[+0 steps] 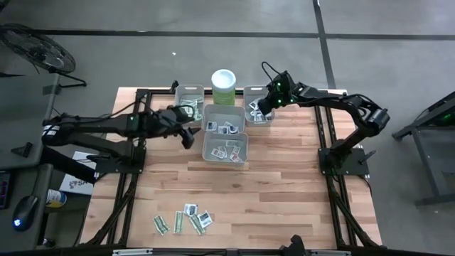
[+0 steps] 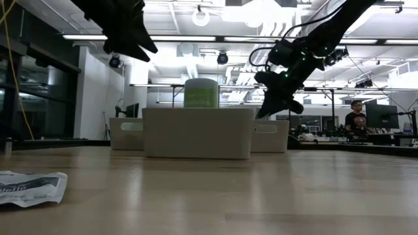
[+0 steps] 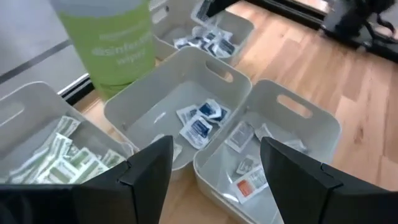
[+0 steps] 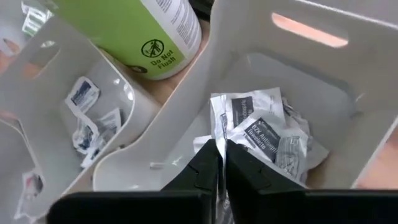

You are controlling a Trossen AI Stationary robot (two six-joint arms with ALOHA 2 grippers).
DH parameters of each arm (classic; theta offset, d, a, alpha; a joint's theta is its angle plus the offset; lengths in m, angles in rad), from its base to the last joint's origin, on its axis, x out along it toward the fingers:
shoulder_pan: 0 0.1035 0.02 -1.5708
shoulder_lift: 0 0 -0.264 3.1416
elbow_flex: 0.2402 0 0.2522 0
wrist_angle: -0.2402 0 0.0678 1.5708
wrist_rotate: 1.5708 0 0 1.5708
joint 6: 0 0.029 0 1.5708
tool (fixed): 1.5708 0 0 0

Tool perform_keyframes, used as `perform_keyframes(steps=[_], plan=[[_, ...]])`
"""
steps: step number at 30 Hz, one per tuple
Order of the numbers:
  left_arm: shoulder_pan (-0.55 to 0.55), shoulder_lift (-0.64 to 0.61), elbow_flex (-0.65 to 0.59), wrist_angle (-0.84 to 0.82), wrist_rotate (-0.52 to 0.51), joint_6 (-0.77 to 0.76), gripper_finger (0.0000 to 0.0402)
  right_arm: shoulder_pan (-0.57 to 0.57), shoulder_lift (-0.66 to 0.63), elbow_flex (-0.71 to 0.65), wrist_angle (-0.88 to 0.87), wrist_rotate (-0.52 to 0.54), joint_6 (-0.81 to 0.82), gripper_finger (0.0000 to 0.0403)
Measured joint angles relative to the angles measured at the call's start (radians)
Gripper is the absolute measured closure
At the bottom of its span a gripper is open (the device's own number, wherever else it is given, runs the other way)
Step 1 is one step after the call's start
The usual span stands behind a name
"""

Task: Pick & Place First Aid Supplies
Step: Put the left towelette pack into the right bin, then put the right towelette pack into the right bin

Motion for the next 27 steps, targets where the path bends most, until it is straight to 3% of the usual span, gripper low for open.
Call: perform_keyframes(steps=[8, 13, 22, 27], plan=[[0.119, -0.001, 0.000, -0.036, 0.198, 0.144, 0.0161, 0.007, 0.000, 0.000, -0.005, 0.000, 0.096, 0.0320], [0.155, -0.016, 0.000, -0.097, 0.281, 0.143, 0.0161, 0.008, -0.038, 0.000, -0.001, 0.001, 0.098, 0.0279], [0.154, -0.035, 0.000, -0.336, 0.492, 0.010, 0.0161, 0.077, -0.257, 0.000, -0.038, 0.039, 0.050, 0.0273], [0.085, -0.030, -0.047, -0.358, 0.589, -0.069, 0.0161, 0.145, -0.355, 0.000, -0.038, 0.045, 0.004, 0.0273]])
